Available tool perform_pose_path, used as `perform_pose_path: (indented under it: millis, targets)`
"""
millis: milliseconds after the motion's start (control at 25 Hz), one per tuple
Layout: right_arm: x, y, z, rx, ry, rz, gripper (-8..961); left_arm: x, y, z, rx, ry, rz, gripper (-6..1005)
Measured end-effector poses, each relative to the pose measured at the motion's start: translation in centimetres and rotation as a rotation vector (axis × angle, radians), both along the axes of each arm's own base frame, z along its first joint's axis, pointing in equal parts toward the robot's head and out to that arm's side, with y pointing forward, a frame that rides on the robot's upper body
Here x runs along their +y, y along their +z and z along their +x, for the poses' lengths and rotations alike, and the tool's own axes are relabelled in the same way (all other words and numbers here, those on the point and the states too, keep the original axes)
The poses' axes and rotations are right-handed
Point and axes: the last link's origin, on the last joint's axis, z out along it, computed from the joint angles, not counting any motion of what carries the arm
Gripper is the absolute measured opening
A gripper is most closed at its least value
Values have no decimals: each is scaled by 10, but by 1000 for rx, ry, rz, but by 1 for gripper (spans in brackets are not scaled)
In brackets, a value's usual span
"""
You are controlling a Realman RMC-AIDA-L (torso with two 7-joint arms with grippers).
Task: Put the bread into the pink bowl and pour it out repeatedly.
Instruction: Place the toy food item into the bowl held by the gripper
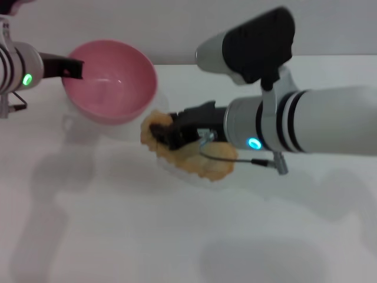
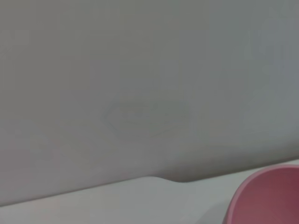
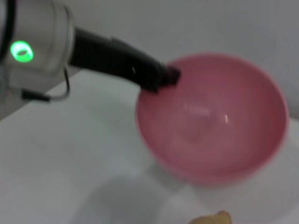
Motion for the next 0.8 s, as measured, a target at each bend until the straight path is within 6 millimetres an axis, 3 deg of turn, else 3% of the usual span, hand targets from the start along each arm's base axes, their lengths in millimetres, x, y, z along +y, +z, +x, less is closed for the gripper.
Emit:
perform_pose_path:
  millis: [240, 440, 800]
  targets:
    - [11, 28, -15, -6, 48, 87, 306, -12, -27, 7, -18, -11, -89, 49]
    - [20, 39, -19, -12, 67, 128, 267, -22, -45, 21, -45, -41, -150, 49]
    - [35, 43, -25, -20, 129, 196, 225, -40, -72, 49, -67, -110, -234, 49]
